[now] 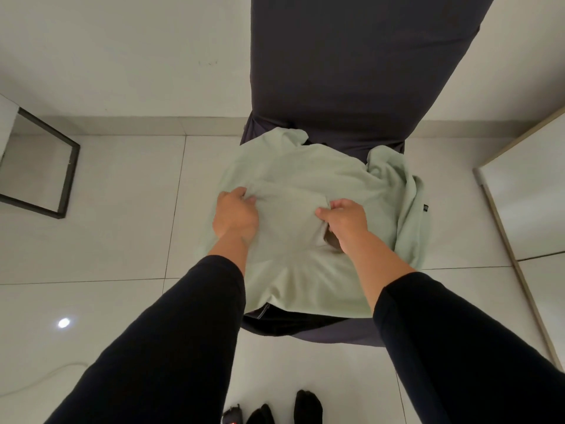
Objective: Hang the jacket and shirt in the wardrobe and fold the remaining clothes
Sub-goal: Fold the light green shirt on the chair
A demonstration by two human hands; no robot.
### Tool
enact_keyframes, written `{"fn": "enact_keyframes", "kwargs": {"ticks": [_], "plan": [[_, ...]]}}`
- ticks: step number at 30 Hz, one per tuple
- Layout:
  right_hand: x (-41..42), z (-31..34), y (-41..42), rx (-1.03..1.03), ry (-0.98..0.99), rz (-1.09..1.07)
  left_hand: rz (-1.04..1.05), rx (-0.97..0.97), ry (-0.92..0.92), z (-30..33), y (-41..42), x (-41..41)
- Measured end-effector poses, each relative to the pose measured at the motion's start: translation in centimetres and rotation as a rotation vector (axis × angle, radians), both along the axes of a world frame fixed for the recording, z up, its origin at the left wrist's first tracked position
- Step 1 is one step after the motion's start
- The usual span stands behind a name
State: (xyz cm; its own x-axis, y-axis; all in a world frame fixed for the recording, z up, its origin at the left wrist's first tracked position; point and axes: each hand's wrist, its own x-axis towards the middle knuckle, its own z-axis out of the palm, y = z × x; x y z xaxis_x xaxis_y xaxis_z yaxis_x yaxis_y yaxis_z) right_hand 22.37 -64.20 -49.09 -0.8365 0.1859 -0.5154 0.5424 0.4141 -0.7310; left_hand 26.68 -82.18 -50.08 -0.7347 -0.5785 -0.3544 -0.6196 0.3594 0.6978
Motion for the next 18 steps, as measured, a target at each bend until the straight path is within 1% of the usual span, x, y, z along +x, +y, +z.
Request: {"fn": "enact_keyframes", "kwargs": {"ticks": [2,5,7,9,11,13,15,16,18], "plan": [[0.1,0.3,-0.1,0.004,0.111,0.049,0.061,0.062,0.113,0.3,-0.4,1.0],[2.0,1.5,-0.3,0.0,0.286,0.182,0.152,0.097,0.208,1.2,-0.7,3.4],[4.3,2.0,0.4,0.101,0.422,0.314,0.181,0.084,0.241,1.6,-0.7,5.6],[7.0,1.4,1.8,0.195,0.504,0.481,0.165,0.033,0.181,1.2,-0.8,8.0],[9.3,0.6,3.1,0.279,0.581,0.667,0.1,0.002,0.06,0.6,-0.8,10.1],[10.5,-0.1,3.9,0.361,0.674,0.771,0.015,-0.082,-0.036,0.6,-0.4,11.1],[10.5,0.4,4.1,0.439,0.691,0.762,-0.052,-0.278,-0.095,1.6,0.9,10.8],[10.4,0.8,4.4,0.482,0.672,0.728,-0.084,-0.372,-0.087,2.3,1.9,10.4],[10.2,1.3,6.0,0.551,0.607,0.648,-0.158,-0.464,-0.028,3.5,4.6,9.4]]}}
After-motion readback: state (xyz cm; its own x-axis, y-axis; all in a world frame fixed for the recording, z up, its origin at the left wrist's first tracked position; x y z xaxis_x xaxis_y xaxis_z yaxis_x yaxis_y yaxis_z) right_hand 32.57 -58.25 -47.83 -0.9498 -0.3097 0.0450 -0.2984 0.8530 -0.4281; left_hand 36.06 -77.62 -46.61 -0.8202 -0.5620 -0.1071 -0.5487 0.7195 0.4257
